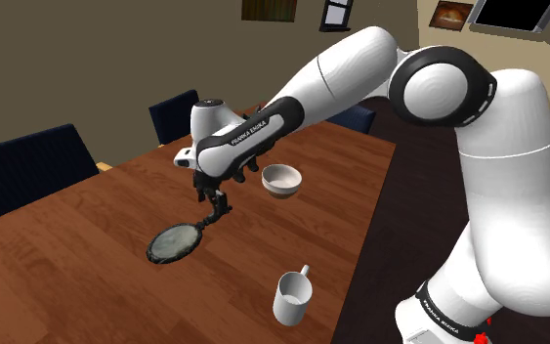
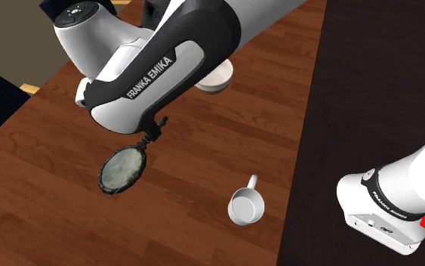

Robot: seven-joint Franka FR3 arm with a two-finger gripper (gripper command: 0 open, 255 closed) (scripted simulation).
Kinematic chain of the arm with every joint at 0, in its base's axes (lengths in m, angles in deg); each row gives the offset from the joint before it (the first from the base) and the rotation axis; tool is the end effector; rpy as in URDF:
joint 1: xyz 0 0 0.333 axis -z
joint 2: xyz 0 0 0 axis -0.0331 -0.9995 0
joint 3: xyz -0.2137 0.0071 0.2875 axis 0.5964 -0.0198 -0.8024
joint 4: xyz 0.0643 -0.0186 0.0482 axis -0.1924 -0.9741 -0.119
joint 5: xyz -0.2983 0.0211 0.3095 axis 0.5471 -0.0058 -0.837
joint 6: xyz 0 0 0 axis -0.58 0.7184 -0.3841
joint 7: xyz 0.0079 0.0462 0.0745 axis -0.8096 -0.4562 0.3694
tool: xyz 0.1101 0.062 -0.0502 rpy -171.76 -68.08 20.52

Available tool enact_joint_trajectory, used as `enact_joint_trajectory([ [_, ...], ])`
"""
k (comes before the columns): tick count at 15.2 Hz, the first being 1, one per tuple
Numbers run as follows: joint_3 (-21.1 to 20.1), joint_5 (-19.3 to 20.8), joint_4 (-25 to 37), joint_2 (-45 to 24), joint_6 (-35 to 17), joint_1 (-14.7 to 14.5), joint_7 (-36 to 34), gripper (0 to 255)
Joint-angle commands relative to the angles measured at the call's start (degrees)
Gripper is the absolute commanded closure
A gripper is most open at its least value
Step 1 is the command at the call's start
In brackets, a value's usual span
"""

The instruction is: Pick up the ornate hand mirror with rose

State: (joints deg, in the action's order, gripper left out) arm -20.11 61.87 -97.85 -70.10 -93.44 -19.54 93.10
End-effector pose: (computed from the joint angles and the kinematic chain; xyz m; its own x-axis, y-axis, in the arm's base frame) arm 0.6439 0.3057 0.2150 -0.0615 0.9978 0.0253 0.9981 0.0616 -0.0017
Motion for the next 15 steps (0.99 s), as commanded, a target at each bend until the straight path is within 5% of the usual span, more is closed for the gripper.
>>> enact_joint_trajectory([
  [1,-0.4,0.8,2.4,-2.6,-0.2,-0.7,1.4,0],
  [10,0.1,1.5,2.8,-6.7,-3.9,-1.1,1.1,0],
  [11,0.1,1.5,2.9,-6.8,-3.8,-1.1,1.1,255],
  [15,0.1,1.5,2.9,-6.8,-3.8,-1.1,1.1,255],
])
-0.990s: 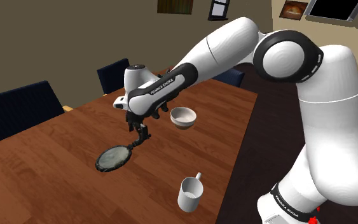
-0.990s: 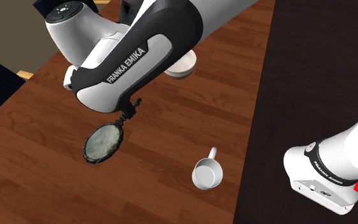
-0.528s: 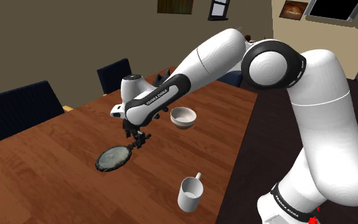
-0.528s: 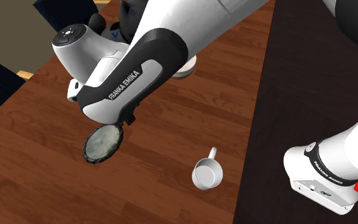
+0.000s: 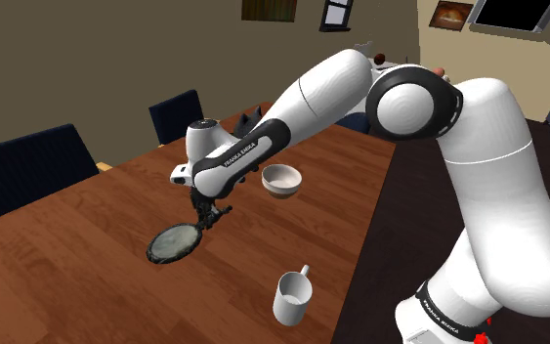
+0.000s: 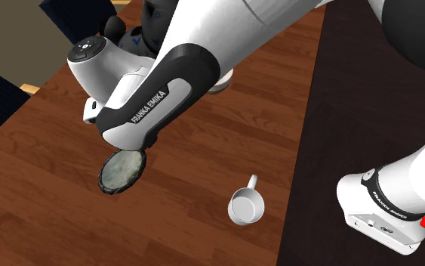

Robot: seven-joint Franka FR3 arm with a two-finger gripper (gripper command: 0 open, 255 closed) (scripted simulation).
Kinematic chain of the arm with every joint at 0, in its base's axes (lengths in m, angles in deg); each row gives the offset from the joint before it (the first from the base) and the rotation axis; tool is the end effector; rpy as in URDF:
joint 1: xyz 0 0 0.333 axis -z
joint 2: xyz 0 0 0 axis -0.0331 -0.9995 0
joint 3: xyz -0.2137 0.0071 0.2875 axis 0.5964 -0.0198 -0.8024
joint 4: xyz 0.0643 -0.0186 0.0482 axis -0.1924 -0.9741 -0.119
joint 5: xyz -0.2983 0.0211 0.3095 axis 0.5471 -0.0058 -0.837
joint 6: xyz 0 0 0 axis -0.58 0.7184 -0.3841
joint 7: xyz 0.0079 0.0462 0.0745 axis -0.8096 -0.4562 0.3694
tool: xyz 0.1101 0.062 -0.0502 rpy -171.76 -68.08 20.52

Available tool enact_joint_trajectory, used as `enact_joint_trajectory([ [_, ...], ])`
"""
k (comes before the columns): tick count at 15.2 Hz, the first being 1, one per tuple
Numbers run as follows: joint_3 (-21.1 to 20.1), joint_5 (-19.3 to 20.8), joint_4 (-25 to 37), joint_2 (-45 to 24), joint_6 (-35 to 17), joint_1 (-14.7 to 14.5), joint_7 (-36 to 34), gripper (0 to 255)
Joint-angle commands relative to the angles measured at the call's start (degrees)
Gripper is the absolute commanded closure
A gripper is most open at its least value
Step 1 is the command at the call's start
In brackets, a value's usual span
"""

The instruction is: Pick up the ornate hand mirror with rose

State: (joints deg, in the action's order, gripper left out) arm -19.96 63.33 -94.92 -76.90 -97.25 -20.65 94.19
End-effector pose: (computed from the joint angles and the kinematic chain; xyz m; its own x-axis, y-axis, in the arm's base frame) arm 0.6491 0.3214 0.1586 -0.1099 0.9936 0.0253 0.9939 0.1100 -0.0002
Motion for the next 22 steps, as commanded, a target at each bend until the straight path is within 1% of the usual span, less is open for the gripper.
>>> enact_joint_trajectory([
  [1,0.0,0.0,0.0,0.0,0.0,0.0,0.0,255],
  [5,0.0,0.0,-0.1,0.1,-0.1,0.0,0.0,255],
  [20,-1.0,-1.3,-0.3,7.9,7.6,0.7,0.6,255],
  [22,-1.1,-1.3,-0.2,8.0,7.7,0.8,0.6,255],
])
